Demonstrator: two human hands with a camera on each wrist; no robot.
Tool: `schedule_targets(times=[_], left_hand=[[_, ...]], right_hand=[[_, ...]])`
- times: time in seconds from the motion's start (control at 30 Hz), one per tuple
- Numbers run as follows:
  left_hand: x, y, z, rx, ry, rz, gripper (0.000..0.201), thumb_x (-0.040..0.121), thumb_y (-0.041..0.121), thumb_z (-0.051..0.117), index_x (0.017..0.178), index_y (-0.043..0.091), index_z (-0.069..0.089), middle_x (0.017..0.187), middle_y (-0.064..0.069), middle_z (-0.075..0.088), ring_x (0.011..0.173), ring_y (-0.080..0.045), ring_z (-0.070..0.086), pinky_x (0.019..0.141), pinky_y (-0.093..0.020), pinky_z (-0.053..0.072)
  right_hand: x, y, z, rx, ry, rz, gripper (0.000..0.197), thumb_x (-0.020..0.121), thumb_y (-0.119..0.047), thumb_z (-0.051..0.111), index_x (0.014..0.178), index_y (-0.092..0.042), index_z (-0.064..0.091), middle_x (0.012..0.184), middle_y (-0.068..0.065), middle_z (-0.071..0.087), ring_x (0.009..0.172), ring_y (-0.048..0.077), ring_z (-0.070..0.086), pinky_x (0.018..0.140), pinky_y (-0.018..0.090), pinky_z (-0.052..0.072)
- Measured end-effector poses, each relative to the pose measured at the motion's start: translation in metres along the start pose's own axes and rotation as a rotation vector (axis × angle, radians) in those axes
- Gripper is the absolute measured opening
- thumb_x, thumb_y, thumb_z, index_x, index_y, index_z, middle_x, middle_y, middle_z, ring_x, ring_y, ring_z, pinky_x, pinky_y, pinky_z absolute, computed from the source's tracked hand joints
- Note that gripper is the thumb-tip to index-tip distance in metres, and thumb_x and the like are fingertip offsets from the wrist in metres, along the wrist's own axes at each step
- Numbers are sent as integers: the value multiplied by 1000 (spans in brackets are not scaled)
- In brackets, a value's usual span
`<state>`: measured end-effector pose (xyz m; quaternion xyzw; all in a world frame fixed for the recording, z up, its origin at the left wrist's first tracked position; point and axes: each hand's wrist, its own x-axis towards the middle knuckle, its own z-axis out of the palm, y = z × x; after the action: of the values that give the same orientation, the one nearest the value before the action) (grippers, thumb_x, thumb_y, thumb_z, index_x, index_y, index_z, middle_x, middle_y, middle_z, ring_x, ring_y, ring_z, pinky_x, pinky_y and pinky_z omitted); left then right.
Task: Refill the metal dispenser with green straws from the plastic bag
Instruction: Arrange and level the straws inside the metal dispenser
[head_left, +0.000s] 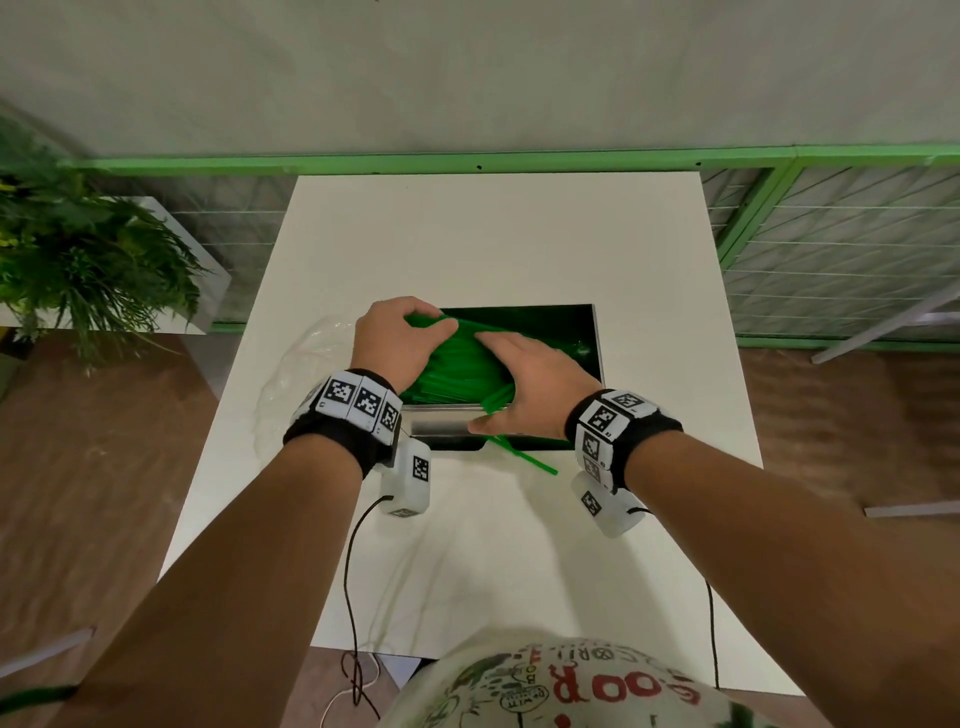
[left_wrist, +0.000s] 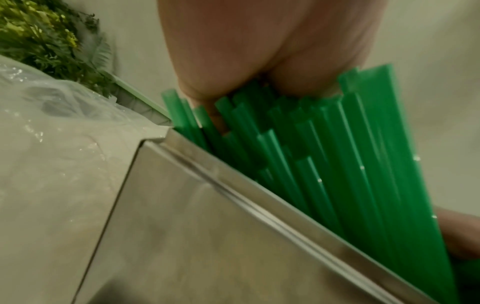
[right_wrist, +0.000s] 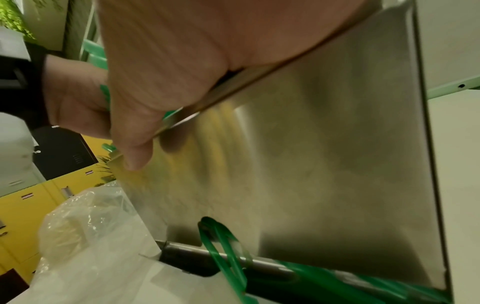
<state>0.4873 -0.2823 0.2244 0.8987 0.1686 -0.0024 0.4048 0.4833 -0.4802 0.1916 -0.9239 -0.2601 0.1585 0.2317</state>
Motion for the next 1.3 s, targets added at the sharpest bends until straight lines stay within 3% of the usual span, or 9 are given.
schedule_targets(times=[0.2,0.37,0.47,0.6,0.83,0.9,1.07,1.2,1.3], left_hand=[[-11,10,-9,-5,183,70,4,87,26,73,90,25,76,90,11,70,76,-10,64,61,-9,42],[-15,17,-33,-35,279,125,5,90,25,70,92,21,72,82,11,65,45,-2,53,43,-8,38],[-11,13,-24,-54,162,93,12,92,30,68,98,21,72,97,6,69,65,5,59,63,-9,49],[-12,10,-2,-95,-190,-72,38,95,56,56,114,25,68,112,1,69,103,-19,66,95,-45,55],[-11,15,-12,-66,-238,-71,37,99,57,49,111,26,64,108,3,67,95,-14,64,83,-36,53],[-13,14,-15,121,-141,28,35,100,55,48,109,24,62,101,3,66,85,-12,62,70,-32,45],[-13,6,-24,265,202,51,39,96,53,53,121,22,50,114,-7,59,88,-26,59,76,-35,43],[-7,1,-14,292,50,19,52,99,52,51,143,25,44,132,-11,50,91,-26,60,83,-36,46],[-7,-2,-4,217,7,143,35,103,41,51,123,15,63,116,-8,54,95,-28,62,86,-34,46]], right_hand=[[-2,3,3,119,95,49,121,54,-70,76,152,-23,21,151,6,27,133,26,43,106,43,46],[-1,3,4,90,107,66,123,52,-73,71,152,-23,18,152,7,28,134,30,42,108,47,43],[-2,0,2,51,128,61,123,53,-75,70,152,-22,20,153,8,30,136,29,40,112,49,38],[-2,-2,1,24,139,64,124,54,-77,67,154,-20,21,154,4,35,140,25,37,115,52,30],[1,-5,-5,11,-20,119,113,60,-79,64,152,-23,27,155,-1,38,142,21,35,117,55,26],[1,-4,-7,12,-44,113,112,62,-77,65,152,-22,29,155,-1,39,140,21,39,115,51,31],[-4,0,-6,80,-31,32,104,66,-66,71,152,-24,30,153,-1,41,135,20,45,110,38,41],[-3,0,-3,122,21,48,97,75,-76,56,151,-21,32,153,3,38,136,22,43,112,41,39],[-5,0,-2,26,101,10,85,84,-78,34,149,-23,38,155,7,38,140,26,38,116,48,30]])
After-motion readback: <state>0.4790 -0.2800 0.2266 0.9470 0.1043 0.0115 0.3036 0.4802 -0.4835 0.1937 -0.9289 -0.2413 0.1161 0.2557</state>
